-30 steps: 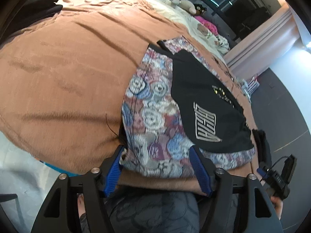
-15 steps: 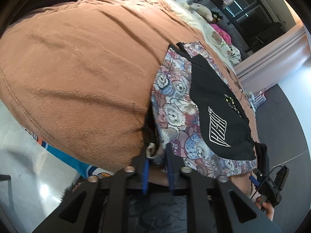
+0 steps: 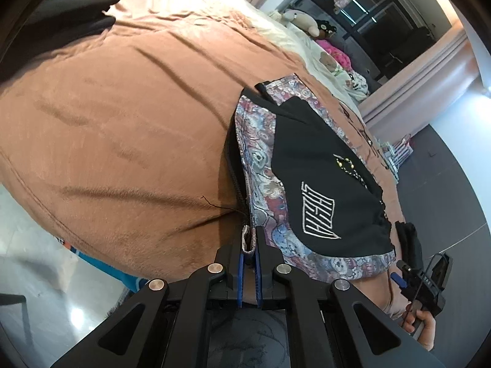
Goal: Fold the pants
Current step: 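Grasp the shorts hem with the left gripper while the right gripper grasps the waistband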
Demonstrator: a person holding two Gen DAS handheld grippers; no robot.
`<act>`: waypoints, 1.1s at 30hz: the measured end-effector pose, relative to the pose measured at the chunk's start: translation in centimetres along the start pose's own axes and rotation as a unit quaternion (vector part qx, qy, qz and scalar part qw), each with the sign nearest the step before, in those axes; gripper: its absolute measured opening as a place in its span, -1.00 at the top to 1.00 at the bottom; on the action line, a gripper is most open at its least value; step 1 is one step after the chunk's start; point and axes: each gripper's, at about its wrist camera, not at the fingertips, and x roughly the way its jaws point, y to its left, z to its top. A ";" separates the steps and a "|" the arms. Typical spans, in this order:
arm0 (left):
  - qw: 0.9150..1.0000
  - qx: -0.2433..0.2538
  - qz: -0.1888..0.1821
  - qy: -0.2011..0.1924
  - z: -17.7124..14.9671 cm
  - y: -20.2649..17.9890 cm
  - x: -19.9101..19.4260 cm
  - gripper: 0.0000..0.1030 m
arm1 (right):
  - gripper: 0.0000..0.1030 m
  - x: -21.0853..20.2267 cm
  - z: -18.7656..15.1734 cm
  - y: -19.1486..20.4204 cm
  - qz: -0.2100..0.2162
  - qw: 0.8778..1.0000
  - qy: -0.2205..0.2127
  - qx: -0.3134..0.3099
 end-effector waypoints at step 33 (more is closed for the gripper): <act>0.999 0.009 0.010 -0.043 5.3 -4.2 -0.6 0.90 | 0.75 2.8 3.7 -2.5 0.077 0.996 -0.010 0.046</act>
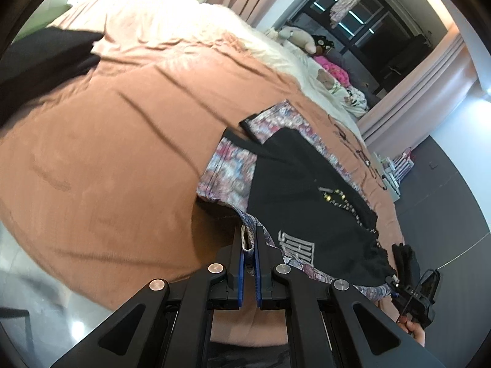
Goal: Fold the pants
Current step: 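Grasp the shorts hem with the left gripper while the right gripper grasps the waistband, then lift the shorts with both grippers and fold them over onto themselves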
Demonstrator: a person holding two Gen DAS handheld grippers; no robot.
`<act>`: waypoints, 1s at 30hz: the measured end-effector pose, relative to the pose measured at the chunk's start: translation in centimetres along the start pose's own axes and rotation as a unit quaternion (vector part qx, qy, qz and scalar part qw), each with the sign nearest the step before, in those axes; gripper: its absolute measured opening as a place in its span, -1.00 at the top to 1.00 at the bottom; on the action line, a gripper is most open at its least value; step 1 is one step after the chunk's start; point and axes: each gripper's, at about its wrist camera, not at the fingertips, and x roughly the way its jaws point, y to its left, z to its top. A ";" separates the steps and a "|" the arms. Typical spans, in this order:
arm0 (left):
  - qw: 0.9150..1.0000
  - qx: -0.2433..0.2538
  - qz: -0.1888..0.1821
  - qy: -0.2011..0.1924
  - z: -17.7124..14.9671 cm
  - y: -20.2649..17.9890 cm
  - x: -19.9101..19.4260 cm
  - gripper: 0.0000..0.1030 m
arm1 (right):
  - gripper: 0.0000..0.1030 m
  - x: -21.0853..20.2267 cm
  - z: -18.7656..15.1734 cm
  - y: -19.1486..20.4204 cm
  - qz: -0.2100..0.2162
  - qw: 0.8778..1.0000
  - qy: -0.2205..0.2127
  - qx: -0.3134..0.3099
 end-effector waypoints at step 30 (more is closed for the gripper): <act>0.990 0.115 -0.036 -0.074 17.6 -13.0 3.8 0.90 | 0.81 0.5 7.7 3.7 0.024 0.998 -0.055 -0.015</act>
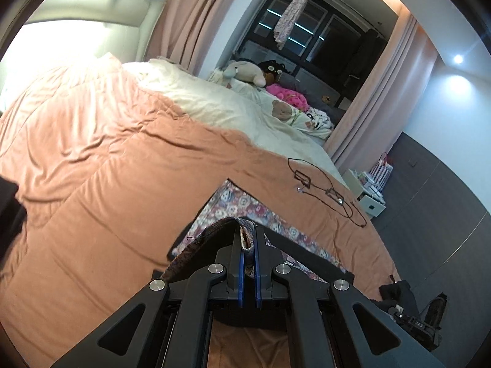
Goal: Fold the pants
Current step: 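Lift the shorts with both grippers and fold them over onto themselves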
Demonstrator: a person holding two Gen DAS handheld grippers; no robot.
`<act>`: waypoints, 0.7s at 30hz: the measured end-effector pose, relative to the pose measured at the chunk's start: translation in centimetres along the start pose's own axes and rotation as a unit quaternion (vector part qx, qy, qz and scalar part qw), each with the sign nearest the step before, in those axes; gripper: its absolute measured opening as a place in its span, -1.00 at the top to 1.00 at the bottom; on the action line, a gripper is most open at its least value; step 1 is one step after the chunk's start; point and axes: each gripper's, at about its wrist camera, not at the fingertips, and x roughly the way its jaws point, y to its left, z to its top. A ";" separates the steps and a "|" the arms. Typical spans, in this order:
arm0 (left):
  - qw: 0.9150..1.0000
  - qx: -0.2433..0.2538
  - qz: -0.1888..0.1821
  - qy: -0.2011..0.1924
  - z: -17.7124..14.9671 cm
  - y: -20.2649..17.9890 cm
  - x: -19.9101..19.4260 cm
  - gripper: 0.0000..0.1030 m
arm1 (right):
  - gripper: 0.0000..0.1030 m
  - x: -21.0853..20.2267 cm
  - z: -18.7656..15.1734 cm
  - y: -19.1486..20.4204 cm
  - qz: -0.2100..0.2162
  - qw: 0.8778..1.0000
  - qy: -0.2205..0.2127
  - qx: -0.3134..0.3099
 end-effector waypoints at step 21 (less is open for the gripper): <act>0.995 0.014 0.051 0.087 4.2 1.0 16.7 0.90 | 0.79 8.5 6.7 -0.7 -0.046 0.996 0.048 0.057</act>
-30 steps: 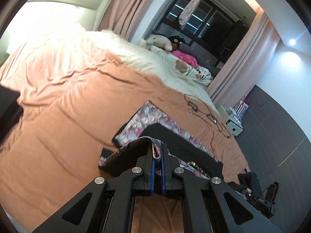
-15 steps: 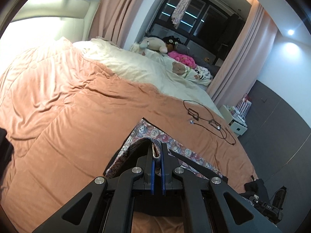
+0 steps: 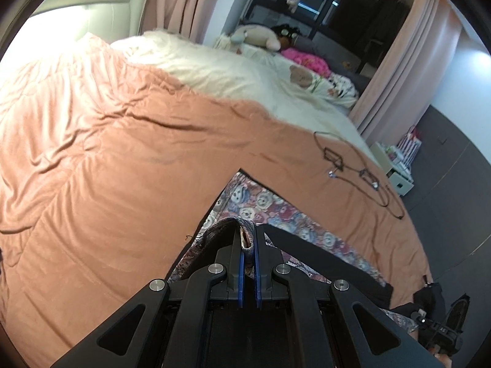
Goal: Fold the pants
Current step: 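Lift the shorts with both grippers and fold them over onto themselves, then lower the folded shorts onto the bed and open both grippers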
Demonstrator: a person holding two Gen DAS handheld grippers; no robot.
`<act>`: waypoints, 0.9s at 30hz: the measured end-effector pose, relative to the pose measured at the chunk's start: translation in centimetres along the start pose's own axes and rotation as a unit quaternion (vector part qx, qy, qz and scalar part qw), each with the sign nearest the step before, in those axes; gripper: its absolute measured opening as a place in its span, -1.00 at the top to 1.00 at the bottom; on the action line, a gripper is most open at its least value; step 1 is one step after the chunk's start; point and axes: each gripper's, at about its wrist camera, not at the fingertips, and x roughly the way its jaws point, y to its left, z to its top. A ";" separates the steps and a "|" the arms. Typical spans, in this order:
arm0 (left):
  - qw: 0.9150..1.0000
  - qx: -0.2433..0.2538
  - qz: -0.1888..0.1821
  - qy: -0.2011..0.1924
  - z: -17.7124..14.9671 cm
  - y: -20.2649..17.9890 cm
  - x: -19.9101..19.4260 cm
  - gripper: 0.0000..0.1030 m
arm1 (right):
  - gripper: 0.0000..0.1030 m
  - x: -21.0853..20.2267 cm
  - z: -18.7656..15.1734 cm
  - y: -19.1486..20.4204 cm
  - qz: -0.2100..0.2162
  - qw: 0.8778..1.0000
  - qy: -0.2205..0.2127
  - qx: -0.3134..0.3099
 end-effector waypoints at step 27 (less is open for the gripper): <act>0.992 0.079 0.073 0.065 1.3 2.8 12.7 -0.15 | -0.65 0.4 1.3 2.7 -0.042 0.990 -0.046 -0.128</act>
